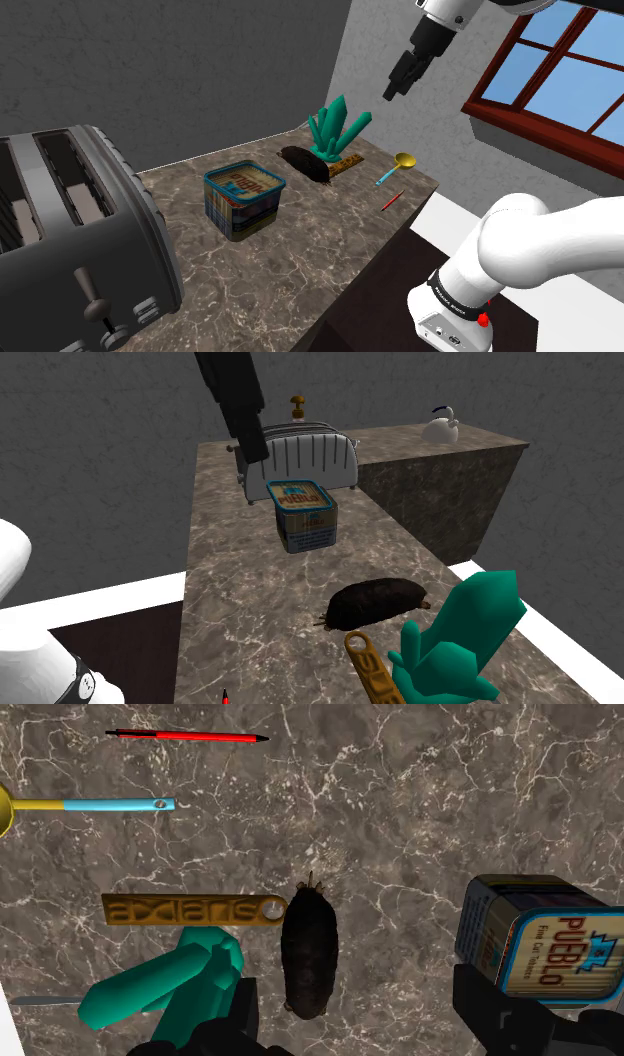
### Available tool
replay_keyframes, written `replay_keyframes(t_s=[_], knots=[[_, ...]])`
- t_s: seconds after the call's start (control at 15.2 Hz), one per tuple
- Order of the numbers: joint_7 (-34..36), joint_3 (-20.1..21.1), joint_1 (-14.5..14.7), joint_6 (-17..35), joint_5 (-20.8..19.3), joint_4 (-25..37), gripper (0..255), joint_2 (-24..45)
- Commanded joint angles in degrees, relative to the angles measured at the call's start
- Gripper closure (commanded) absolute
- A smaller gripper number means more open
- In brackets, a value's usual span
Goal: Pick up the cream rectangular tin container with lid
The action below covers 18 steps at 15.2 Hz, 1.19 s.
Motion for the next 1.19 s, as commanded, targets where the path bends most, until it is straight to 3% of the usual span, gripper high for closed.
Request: replay_keyframes(t_s=[0.0, 0.59, 1.12], knots=[[0.00, 0.00, 0.00, 0.00, 0.00, 0.00, 0, 0.00], [10.79, 8.47, 2.68, 7.12, 4.42, -2.31, 0, 9.19], [20.12, 15.42, 4.82, 13.40, 6.90, -0.02, 0, 21.26]])
